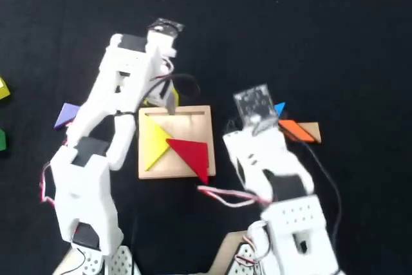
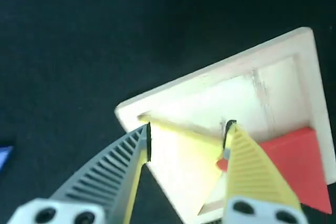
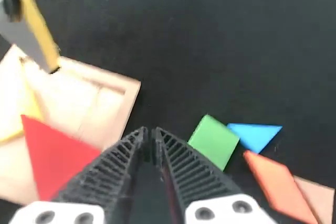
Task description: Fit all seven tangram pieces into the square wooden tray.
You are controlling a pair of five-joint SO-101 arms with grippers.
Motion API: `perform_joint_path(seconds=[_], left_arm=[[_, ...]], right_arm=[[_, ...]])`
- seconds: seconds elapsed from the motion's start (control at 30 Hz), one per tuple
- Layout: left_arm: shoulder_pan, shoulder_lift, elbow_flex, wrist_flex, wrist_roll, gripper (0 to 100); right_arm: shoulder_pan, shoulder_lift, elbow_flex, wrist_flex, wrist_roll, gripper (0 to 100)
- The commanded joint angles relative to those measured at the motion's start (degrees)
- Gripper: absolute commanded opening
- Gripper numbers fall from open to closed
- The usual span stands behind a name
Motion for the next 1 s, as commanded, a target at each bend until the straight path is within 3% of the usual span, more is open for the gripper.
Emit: perform_joint_path(seconds=[0.0, 0.23, 0.6, 0.8, 0.97], left_arm=[[3.1, 0.5, -3.2, -3.0, -0.6, 24], [4.4, 4.8, -2.7, -5.6, -0.5, 24], [11.0, 5.5, -2.6, 5.5, -0.4, 23], [13.7, 5.5, -0.6, 6.2, -0.6, 11], [14.0, 5.5, -0.4, 9.0, -0.2, 12]], right_arm=[[-1.1, 11.6, -7.9, 0.7, -1.8, 2.8], [4.7, 15.4, -8.6, 0.9, -1.6, 2.8], [6.4, 15.4, -5.6, -3.9, -1.5, 2.8], [6.7, 15.5, -5.5, -3.9, -1.5, 2.8], [6.7, 15.5, -5.5, -4.0, -1.4, 2.8]])
